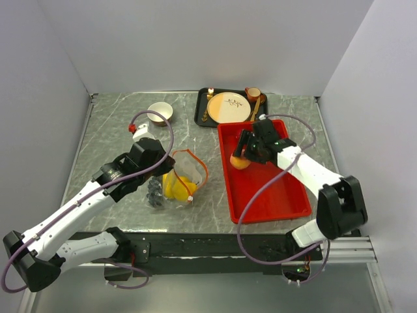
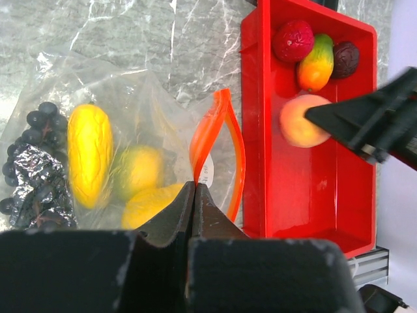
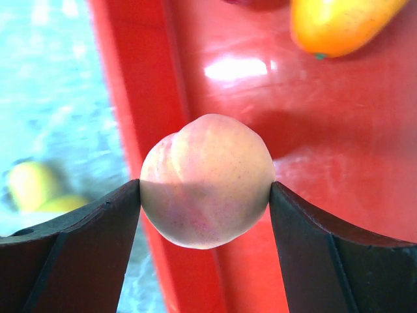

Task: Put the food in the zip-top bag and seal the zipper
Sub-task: Pick up the fake fruit from the bin, then place the fake fruit in the zipper food storage bag.

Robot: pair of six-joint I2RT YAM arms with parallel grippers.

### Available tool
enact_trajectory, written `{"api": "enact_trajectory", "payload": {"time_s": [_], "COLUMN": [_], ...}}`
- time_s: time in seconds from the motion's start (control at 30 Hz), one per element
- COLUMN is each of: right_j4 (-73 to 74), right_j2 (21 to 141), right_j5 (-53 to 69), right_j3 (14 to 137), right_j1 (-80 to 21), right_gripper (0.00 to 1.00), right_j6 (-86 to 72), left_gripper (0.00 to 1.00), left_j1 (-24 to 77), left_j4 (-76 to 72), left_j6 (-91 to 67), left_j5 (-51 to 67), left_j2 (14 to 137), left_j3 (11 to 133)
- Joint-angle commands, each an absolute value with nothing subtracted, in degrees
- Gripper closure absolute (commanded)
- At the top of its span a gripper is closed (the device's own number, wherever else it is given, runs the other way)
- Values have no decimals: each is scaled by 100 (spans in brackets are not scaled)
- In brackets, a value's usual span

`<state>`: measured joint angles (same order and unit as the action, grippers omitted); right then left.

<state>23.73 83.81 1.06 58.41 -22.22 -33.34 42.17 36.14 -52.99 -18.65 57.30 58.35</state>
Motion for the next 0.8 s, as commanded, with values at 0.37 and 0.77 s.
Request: {"api": "enact_trajectory", "payload": {"time_s": [0.37,0.77], "right_j4": [1670,1503], "right_j2": [7040,7856], "right_j5": [1160,1195], "right_j3": [6125,6547], "right_j1": [-3383,-4385], "right_gripper": [52,51], "right_j6": [-3577,-3823], "left_gripper": [99,98], "left_j1": [4210,4201], "left_j4": [3296,3270], "left_j6": [-5256,-5274], "left_j5": [-1802,-1731], "left_j2": [5757,5695], "left_j3": [5915,5880]}}
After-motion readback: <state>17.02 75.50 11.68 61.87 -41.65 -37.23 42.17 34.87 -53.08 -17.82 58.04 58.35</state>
